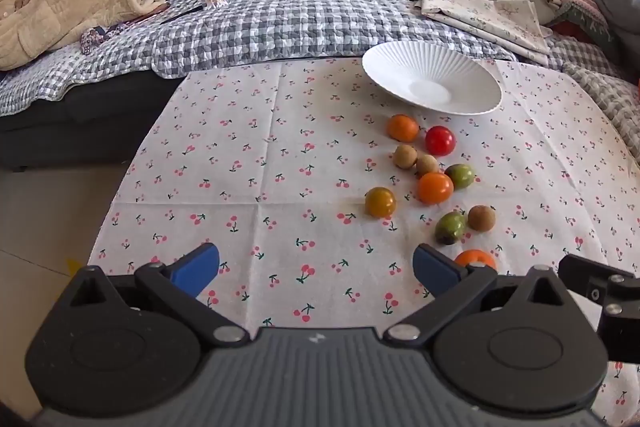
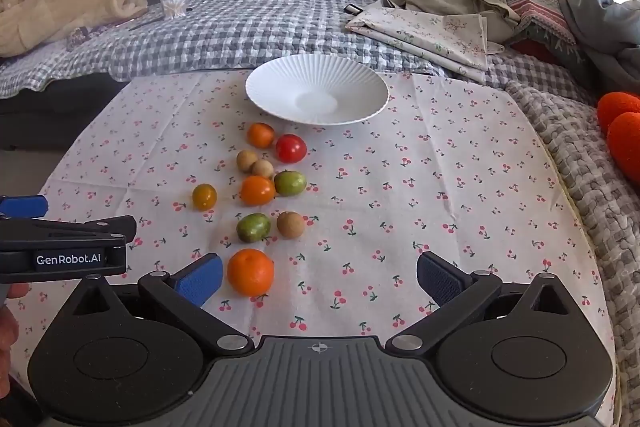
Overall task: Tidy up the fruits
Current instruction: 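Move both tools toward the scattered fruits on the cloth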
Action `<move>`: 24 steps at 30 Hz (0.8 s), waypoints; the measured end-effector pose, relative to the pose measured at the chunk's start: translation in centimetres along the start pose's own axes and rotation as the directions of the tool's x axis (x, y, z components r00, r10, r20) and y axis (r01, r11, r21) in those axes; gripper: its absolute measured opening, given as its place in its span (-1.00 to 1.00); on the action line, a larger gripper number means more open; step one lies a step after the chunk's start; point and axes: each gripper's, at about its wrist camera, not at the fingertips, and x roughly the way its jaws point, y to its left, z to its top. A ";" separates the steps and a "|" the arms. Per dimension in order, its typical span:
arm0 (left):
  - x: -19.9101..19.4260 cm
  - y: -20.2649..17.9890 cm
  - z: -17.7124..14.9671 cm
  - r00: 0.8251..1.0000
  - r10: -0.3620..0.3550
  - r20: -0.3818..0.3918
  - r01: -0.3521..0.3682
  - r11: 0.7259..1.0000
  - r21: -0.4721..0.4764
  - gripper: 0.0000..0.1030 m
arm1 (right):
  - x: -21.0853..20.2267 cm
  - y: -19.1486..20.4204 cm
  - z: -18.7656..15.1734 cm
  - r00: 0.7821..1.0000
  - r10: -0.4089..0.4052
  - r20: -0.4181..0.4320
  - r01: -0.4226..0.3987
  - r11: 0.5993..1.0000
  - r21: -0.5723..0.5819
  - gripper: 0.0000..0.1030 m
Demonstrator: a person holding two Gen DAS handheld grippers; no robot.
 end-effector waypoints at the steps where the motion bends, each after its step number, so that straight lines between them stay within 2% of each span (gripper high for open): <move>1: 0.0 0.1 0.0 1.000 0.002 0.000 -0.002 1.000 -0.001 0.98 | 0.1 0.0 0.0 1.000 -0.004 0.001 0.004 1.000 -0.002 1.00; 7: 0.2 0.3 0.1 1.000 0.008 0.004 -0.008 1.000 0.001 0.98 | 0.4 0.2 0.1 0.999 -0.039 0.016 0.040 0.999 -0.026 1.00; 16: 1.3 0.6 0.6 1.000 0.020 -0.002 -0.020 1.000 0.020 0.98 | 1.1 0.1 0.1 1.000 -0.011 -0.008 0.011 0.999 -0.035 1.00; 20: 2.3 1.1 1.2 1.000 0.015 -0.014 -0.015 1.000 0.013 0.98 | 1.9 0.0 0.0 0.999 0.037 -0.019 -0.037 0.999 -0.030 1.00; 24: 4.4 1.6 2.1 0.997 -0.034 -0.067 0.035 0.999 0.012 0.98 | 2.6 0.2 -0.3 0.994 0.110 0.014 -0.109 0.992 -0.060 1.00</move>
